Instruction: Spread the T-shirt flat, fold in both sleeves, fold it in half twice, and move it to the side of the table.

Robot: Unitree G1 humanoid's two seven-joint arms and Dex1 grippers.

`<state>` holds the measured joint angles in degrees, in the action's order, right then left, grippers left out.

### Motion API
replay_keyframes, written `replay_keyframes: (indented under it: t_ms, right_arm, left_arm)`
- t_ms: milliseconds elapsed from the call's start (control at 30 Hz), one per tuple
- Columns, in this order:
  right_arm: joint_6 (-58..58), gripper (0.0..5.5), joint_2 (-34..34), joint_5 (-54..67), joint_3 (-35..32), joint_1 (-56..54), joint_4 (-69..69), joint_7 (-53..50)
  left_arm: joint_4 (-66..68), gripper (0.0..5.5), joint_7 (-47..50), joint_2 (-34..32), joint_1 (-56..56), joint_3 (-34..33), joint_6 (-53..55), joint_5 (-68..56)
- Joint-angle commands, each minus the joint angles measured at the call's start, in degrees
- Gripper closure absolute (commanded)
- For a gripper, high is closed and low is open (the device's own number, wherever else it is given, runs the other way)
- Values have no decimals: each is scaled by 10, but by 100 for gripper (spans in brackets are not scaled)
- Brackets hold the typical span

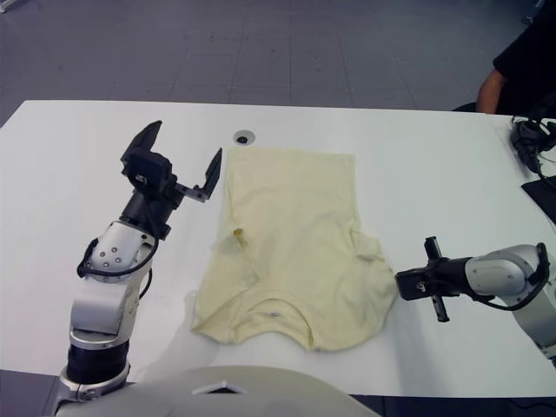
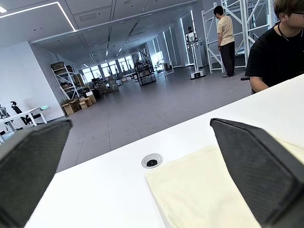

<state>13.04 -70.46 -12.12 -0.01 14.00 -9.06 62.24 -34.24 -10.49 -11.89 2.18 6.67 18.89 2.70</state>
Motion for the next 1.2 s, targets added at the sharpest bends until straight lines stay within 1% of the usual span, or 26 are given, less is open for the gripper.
replay_keyframes:
  t_ms: [33,267,433,600,933,1033,1200]
  right_arm:
    - [-2,547,1,10,-13,-5,-17,-4]
    - [-14,547,26,75,-22,-39,-63,-1]
    - [-41,547,35,113,-14,-66,-93,14]
    - [-60,547,56,113,32,-110,-108,26]
    - [-69,547,139,57,151,-204,-86,34]
    - [-70,547,156,44,170,-215,-76,32]
    - [-68,547,171,35,181,-218,-68,30]
  left_arm:
    - [4,10,-2,-1,3,-4,6,0]
    - [4,10,-2,-1,3,-3,6,1]
    - [5,10,-3,-2,4,-2,6,1]
    - [8,10,-5,-2,6,0,6,2]
    - [17,10,-7,-2,14,3,4,1]
    - [19,10,-8,-1,16,4,3,1]
    - [22,10,-9,-2,18,6,3,1]
